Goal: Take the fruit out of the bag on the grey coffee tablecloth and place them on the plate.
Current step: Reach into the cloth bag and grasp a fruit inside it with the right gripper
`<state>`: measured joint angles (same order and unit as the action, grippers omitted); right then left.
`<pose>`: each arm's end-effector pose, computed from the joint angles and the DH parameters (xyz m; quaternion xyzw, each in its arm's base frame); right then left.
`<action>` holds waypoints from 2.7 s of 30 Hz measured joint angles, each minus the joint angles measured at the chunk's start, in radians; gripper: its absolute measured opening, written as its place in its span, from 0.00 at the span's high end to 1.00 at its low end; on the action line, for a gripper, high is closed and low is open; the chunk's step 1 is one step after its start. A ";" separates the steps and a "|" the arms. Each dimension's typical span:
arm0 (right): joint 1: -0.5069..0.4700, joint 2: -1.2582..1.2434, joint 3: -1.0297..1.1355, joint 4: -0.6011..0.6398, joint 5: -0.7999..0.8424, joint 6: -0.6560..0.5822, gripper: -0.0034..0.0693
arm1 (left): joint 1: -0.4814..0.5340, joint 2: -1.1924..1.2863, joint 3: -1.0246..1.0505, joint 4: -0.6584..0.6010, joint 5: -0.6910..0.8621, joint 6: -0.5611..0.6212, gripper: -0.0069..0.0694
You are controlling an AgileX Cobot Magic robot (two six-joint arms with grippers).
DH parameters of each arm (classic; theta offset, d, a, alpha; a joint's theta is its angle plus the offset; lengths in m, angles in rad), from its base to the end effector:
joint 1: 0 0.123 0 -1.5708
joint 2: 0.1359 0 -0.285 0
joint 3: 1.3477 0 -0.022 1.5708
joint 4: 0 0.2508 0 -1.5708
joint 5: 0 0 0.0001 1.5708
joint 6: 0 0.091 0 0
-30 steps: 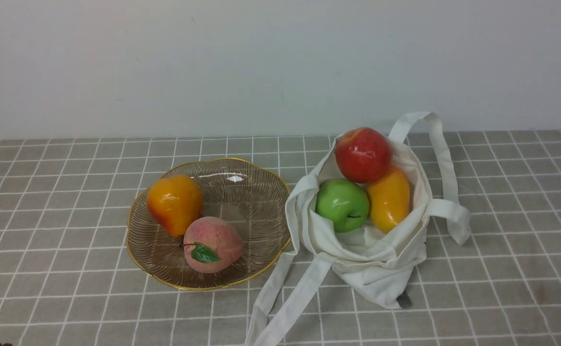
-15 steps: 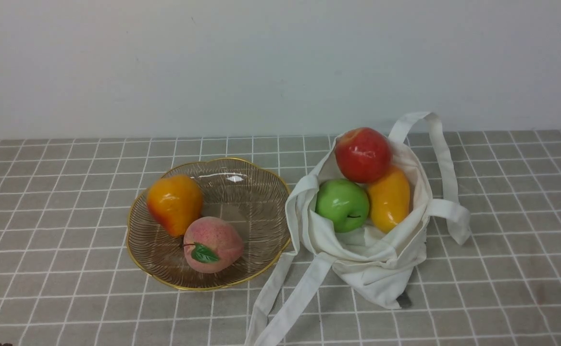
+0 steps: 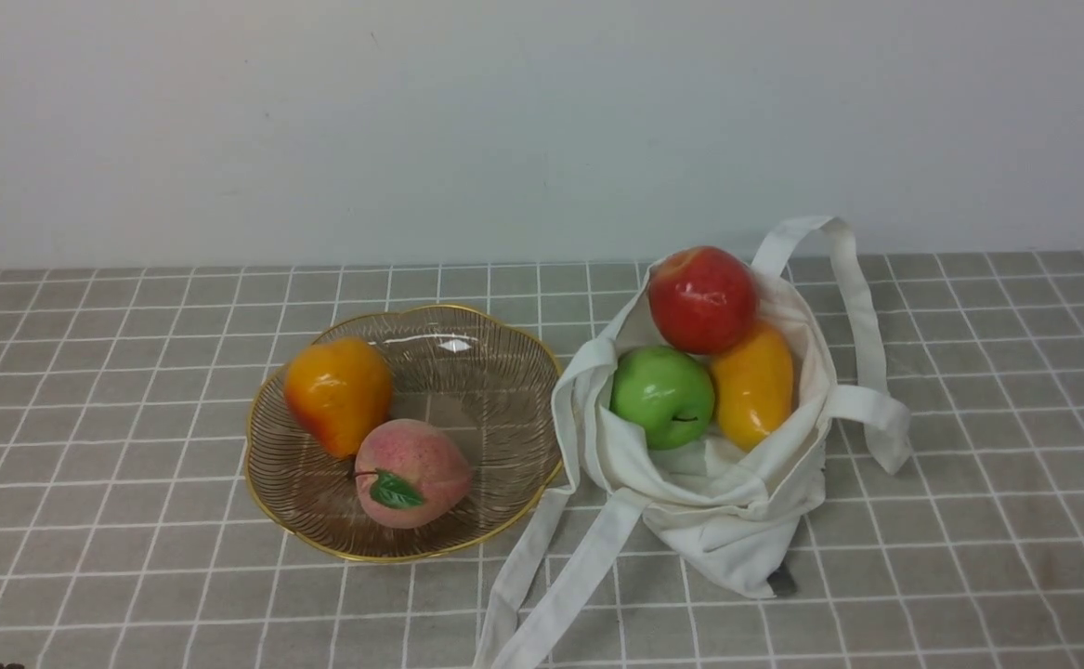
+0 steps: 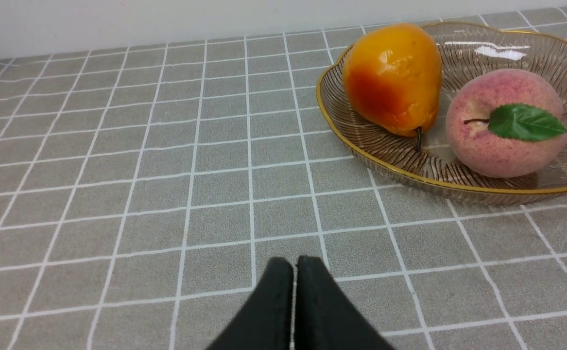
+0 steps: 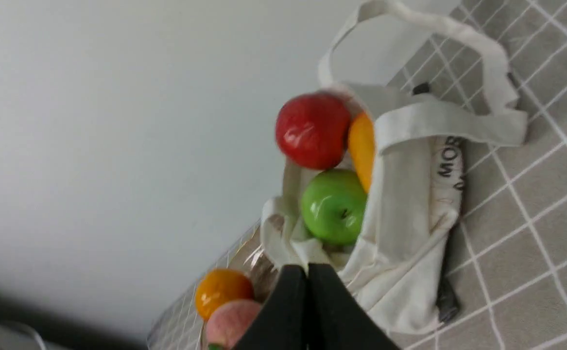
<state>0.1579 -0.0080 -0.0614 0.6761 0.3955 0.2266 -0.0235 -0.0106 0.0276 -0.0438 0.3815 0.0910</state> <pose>0.0447 0.0294 0.2062 0.1871 0.7358 0.3956 0.5168 0.0524 -0.0027 0.1702 0.0346 0.8073 0.0013 0.5891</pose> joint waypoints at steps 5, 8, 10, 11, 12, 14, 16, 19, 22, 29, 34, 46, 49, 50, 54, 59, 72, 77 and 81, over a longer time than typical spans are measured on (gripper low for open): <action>0.021 0.051 -0.253 -0.107 0.154 -0.179 0.97 | 0.000 0.000 0.000 0.000 0.000 0.000 0.92; 0.021 0.167 -0.375 -0.216 0.269 -0.197 0.97 | 0.000 0.000 0.000 0.000 0.000 0.000 0.92; 0.021 0.270 -0.435 -0.314 0.356 -0.196 0.97 | 0.000 0.000 0.000 0.000 0.000 0.000 0.92; 0.021 0.343 -0.464 -0.368 0.409 -0.185 0.97 | 0.000 0.000 0.000 0.000 0.000 0.000 0.92; 0.021 0.394 -0.478 -0.401 0.439 -0.165 0.97 | 0.000 0.000 0.000 0.000 0.000 0.000 0.92; 0.021 0.520 -0.505 -0.462 0.486 -0.104 0.97 | 0.000 0.000 0.000 0.000 0.000 0.000 0.92; 0.021 0.665 -0.532 -0.491 0.495 -0.073 0.97 | 0.000 0.000 0.000 0.000 0.000 0.000 0.92; 0.021 0.812 -0.569 -0.482 0.485 -0.077 0.97 | 0.000 0.000 0.000 0.000 0.000 0.000 0.92; 0.021 0.966 -0.643 -0.420 0.447 -0.099 0.96 | 0.000 0.000 0.000 0.000 0.000 0.000 0.92; 0.077 1.291 -0.877 -0.334 0.411 -0.272 0.82 | 0.000 0.000 0.000 0.000 0.000 0.000 0.92; 0.158 1.455 -1.043 -0.335 0.388 -0.327 0.61 | 0.000 0.000 0.000 0.000 0.000 0.000 0.92; 0.186 1.804 -1.336 -0.444 0.294 -0.340 0.02 | 0.000 0.000 0.000 0.000 0.000 0.000 0.92; 0.187 1.876 -1.382 -0.448 0.268 -0.340 0.00 | 0.000 0.000 0.000 0.000 0.000 0.000 0.92; 0.187 1.892 -1.393 -0.451 0.264 -0.340 0.00 | 0.000 0.000 0.000 0.000 0.000 0.000 0.92; 0.187 1.943 -1.421 -0.475 0.250 -0.340 0.00 | 0.000 0.000 0.000 0.000 0.000 0.000 0.92; 0.187 1.974 -1.426 -0.517 0.202 -0.340 0.00 | 0.000 0.000 0.000 0.000 0.000 0.000 0.92; 0.187 1.986 -1.426 -0.550 0.160 -0.342 0.00 | 0.000 0.000 0.000 0.000 0.000 0.000 0.92; 0.187 1.986 -1.426 -0.550 0.160 -0.346 0.00 | 0.000 0.000 0.000 0.000 0.000 0.000 0.92; 0.187 1.986 -1.426 -0.550 0.160 -0.346 0.00 | 0.000 0.000 0.000 0.000 0.000 0.000 0.92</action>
<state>0.3451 1.9784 -1.4873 0.1263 0.5555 -0.1197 -0.0235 -0.0106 0.0276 -0.0438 0.3815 0.0910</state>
